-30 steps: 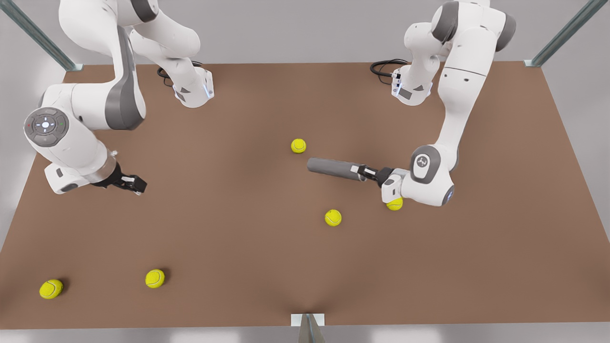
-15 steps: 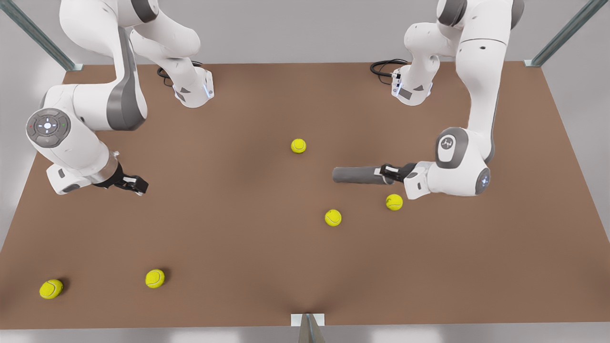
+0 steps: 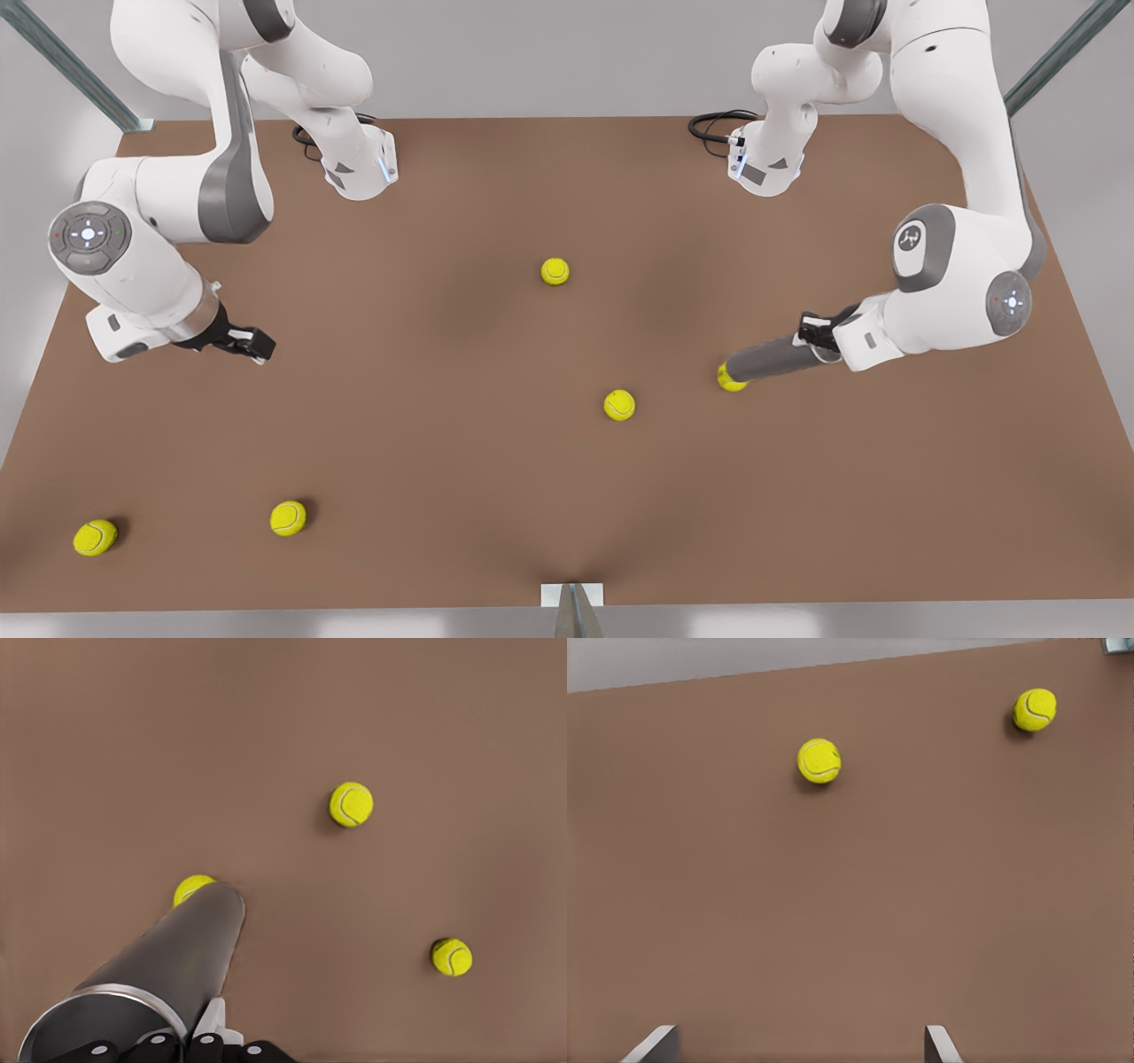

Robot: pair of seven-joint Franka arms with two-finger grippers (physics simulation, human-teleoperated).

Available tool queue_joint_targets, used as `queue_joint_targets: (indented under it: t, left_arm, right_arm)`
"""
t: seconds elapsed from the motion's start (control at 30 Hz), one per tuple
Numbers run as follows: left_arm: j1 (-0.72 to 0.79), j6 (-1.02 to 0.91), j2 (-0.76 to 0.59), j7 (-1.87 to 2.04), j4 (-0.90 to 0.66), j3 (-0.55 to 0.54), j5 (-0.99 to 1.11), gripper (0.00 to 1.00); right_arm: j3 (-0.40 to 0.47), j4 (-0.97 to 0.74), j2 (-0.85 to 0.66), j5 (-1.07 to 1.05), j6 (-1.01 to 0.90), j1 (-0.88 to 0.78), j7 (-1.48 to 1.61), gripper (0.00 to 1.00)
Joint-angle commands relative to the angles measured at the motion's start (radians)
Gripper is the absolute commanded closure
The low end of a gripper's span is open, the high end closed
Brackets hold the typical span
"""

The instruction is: Put the tennis tube upright

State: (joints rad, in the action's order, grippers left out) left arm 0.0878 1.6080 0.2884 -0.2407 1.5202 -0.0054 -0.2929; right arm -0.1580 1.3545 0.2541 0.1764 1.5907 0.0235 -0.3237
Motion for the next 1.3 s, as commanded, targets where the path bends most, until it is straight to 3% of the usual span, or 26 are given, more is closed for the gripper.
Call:
queue_joint_targets:
  t: [0.0,0.4,1.27]
  left_arm:
    - [0.000,0.000,0.000,0.000,0.000,0.001,0.058,0.79]
    - [0.009,0.059,0.018,0.001,0.003,0.005,0.267,0.79]
    - [0.009,0.089,0.147,0.012,0.005,0.002,0.259,0.79]
  right_arm:
    - [0.000,-0.002,0.001,0.000,0.000,0.000,0.000,0.00]
    - [0.001,-0.002,0.013,0.003,0.006,0.004,-0.002,0.00]
    - [0.001,-0.005,0.020,0.009,0.009,0.004,-0.003,0.00]
